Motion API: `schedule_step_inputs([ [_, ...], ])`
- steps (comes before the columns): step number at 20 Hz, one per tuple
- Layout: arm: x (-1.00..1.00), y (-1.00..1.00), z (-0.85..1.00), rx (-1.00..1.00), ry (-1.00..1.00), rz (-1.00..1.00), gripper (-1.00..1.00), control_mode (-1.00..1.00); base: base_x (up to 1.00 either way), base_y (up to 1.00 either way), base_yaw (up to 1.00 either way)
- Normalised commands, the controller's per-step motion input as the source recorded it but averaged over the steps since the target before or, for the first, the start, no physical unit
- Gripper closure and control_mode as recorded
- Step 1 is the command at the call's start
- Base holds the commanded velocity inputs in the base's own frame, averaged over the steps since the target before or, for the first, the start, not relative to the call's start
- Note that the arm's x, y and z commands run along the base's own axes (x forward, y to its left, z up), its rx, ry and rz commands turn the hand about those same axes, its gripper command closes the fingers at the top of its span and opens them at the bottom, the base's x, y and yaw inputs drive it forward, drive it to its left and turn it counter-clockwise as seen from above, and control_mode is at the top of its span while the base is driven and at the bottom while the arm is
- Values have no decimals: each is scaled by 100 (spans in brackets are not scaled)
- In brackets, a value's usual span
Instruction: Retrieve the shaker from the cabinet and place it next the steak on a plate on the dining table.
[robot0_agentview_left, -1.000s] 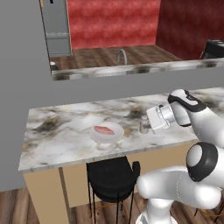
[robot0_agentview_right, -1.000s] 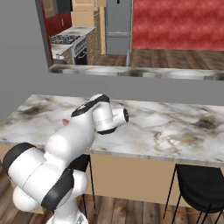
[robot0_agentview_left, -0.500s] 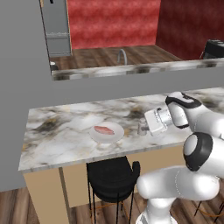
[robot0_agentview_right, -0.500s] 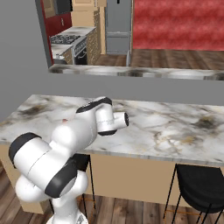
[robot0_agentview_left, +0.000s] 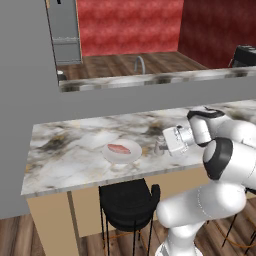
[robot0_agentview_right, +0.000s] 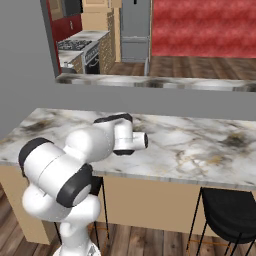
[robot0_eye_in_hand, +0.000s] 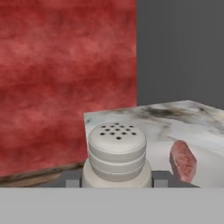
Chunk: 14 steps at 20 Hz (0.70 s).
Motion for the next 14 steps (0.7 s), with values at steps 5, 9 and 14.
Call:
schedule_step_inputs([
  [5, 25, 0, -6, 0, 0, 1, 100, -100, 0, 0, 0],
  [9, 17, 0, -3, 0, 0, 1, 100, -100, 0, 0, 0],
  [14, 22, 0, -9, 0, 0, 2, 100, -100, 0, 0, 0],
])
